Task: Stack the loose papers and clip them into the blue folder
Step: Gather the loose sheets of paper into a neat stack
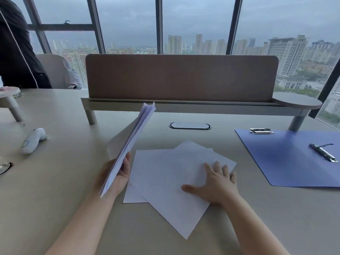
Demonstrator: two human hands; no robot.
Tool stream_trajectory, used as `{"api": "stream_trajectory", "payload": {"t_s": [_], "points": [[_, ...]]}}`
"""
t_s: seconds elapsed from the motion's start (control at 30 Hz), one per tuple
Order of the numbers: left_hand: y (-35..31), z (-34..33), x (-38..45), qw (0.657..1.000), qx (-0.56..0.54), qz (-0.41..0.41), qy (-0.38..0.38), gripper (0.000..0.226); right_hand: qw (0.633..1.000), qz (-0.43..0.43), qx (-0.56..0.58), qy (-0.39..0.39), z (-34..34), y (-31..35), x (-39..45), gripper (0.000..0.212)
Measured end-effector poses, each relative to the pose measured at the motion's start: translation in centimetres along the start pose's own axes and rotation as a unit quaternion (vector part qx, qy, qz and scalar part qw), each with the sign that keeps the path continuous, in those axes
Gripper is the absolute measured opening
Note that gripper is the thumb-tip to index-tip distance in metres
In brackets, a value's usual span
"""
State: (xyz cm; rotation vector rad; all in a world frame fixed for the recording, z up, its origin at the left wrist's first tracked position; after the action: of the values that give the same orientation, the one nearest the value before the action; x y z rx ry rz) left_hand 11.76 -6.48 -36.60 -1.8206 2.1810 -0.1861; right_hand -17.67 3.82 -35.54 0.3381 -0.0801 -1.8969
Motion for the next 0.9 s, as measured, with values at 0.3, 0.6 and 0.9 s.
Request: {"api": "stream_trajectory", "payload": {"t_s": [0.3,0.6,0.9], "points": [[-1.2,2.5,0.6,0.895,0.426,0.023,-0.13,0.046,0.993,0.102,-0.02,0.062,-0.7,1.8,-0.1,0.145],[-1.7,2.3,-0.1,0.895,0.42,-0.003,-0.151,0.061,0.983,0.044,0.14,-0.11,3.5,0.7,0.2,0.123],[-3.4,1.1,-1.6,0.877,0.419,-0.117,-0.204,0.032,0.746,-0.142,0.638,-0.126,3.8,-4.6,-0.2,0.075]]}}
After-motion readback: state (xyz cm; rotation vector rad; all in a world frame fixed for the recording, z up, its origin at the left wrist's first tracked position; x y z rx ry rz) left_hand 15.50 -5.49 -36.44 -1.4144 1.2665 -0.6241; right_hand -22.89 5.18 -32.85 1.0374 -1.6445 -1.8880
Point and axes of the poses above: each hand's wrist, its own x-axis towards the middle knuckle, its own z-axis out of the back of the hand, y = z × x, the point moved 10 cm from there along x, towards the middle knuckle, and after that the axes turned 5 degrees about -x, right-handed, at the moved point
